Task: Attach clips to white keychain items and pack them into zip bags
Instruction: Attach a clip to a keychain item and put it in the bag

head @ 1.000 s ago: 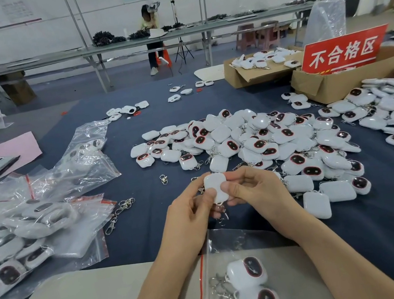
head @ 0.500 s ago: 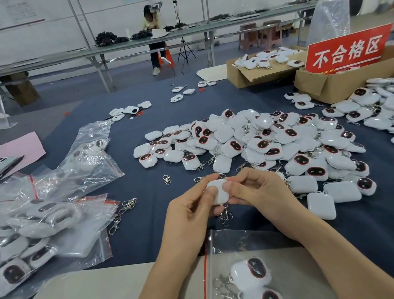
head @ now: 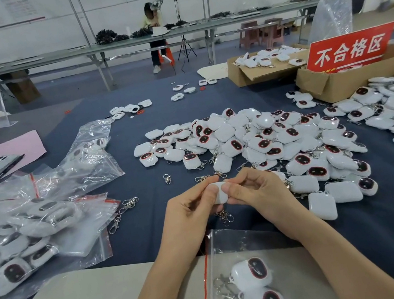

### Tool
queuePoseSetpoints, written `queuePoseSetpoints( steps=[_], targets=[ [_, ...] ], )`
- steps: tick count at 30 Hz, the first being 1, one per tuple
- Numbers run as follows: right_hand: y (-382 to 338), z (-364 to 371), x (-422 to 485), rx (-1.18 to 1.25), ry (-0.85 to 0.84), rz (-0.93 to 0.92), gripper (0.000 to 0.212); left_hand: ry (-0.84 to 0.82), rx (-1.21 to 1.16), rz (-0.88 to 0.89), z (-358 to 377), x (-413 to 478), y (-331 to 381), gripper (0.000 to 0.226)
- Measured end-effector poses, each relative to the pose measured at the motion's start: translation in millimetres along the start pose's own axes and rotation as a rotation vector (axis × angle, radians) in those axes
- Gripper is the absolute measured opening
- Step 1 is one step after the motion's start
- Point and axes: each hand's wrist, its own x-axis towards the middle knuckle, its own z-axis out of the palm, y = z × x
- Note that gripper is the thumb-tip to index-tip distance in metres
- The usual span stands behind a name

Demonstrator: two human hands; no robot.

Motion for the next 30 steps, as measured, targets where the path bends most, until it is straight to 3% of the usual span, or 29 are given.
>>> queuePoseSetpoints(
  steps=[3, 9, 12, 19, 23, 30],
  targets=[
    [1, 3, 3, -0.038, 0.003, -0.022, 0.005, 0.037, 0.051, -0.021, 0, 3, -4, 0.025],
    [6, 6, 4, -0.161, -0.034, -0.029, 0.023, 0.122, 0.100, -0.080, -4, 8, -7, 0.015],
    [6, 2, 4, -0.131, -0.015, -0.003, 0.020, 0.080, 0.187, -0.061, -5, 6, -7, 0.015],
    [6, -2, 4, -0.097, 0.037, -0.001, 0.027, -0.086, 0.336, -0.032, -4, 4, -9, 0.045],
    [5, -4, 4, -0.107, 0.003, 0.013, 0.035, -0.103, 0.432, -0.039, -6, 6, -13, 0.048],
    [2, -6, 2, -0.144, -0.047, 0.028, 0.041, -0.109, 0.382, -0.024, -7, 6, -12, 0.046]
  ],
)
